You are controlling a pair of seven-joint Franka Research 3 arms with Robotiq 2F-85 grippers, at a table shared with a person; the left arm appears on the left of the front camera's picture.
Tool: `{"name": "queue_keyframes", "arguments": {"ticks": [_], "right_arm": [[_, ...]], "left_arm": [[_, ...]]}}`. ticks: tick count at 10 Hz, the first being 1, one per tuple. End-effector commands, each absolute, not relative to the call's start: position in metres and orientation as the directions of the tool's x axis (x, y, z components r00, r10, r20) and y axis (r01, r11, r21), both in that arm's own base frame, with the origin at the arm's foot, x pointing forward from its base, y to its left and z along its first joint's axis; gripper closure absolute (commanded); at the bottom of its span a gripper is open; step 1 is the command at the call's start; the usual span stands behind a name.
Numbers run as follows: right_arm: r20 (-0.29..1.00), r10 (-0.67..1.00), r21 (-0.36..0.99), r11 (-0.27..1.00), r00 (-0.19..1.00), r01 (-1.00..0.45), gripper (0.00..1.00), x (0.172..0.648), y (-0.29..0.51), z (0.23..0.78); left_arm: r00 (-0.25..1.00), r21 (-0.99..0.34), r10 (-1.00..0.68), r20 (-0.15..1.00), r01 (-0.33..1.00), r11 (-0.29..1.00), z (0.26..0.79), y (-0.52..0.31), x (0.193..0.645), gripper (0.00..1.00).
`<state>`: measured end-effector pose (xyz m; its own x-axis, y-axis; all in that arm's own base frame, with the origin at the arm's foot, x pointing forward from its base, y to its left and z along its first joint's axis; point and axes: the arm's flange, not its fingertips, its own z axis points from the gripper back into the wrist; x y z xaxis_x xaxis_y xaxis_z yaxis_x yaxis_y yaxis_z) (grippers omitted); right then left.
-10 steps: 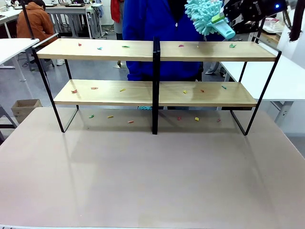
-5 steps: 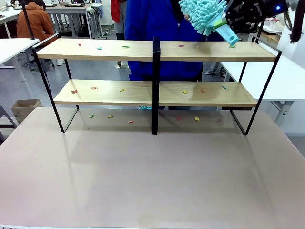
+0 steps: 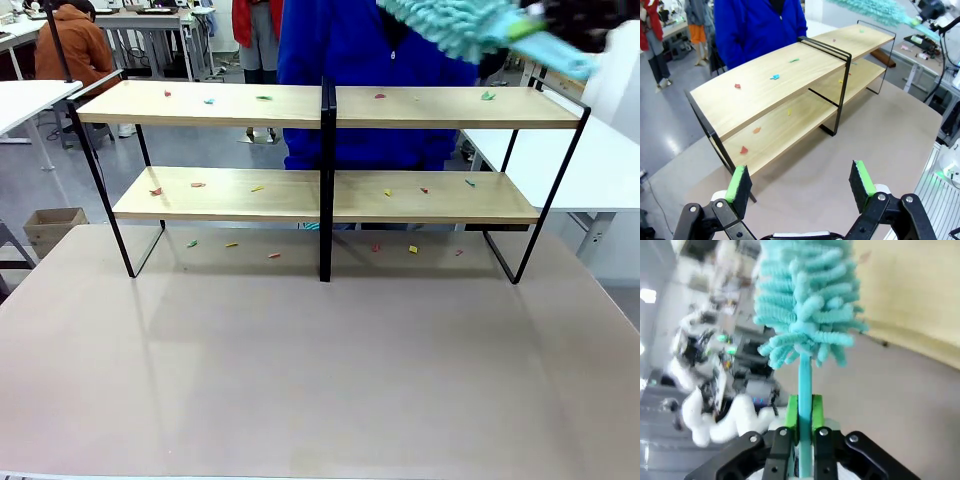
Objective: Clean the shelves.
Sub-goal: Pick up the Duster when the human hands it over.
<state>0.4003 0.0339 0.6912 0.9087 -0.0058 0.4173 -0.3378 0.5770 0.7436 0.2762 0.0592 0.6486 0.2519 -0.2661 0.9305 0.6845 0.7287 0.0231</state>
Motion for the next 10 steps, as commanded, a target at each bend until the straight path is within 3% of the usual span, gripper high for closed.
{"name": "queue_keyframes", "arguments": {"ticks": [1,4,7,8,9,10], "right_arm": [[0.467,0.185,0.618,0.631,0.865,-0.469,1.00,0.339,-0.015,0.699],[0.623,0.266,0.512,0.572,0.736,-0.640,1.00,0.251,-0.083,0.706],[0.720,0.243,0.486,0.491,0.650,-0.723,1.00,0.206,-0.151,0.713],[0.724,0.234,0.484,0.499,0.649,-0.719,1.00,0.195,-0.168,0.715],[0.736,0.173,0.456,0.589,0.655,-0.668,1.00,0.199,-0.168,0.710],[0.710,0.232,0.484,0.524,0.665,-0.701,1.00,0.196,-0.159,0.712]], "left_arm": [[0.250,0.023,-0.264,0.932,0.684,0.729,0.649,0.059,0.277,0.00],[0.250,0.023,-0.264,0.932,0.684,0.729,0.649,0.059,0.277,0.00],[0.250,0.023,-0.264,0.932,0.684,0.729,0.649,0.059,0.277,0.00],[0.250,0.023,-0.264,0.932,0.684,0.729,0.649,0.059,0.277,0.00],[0.250,0.023,-0.264,0.932,0.684,0.729,0.649,0.059,0.277,0.00],[0.250,0.023,-0.264,0.932,0.684,0.729,0.649,0.059,0.277,0.00]]}}
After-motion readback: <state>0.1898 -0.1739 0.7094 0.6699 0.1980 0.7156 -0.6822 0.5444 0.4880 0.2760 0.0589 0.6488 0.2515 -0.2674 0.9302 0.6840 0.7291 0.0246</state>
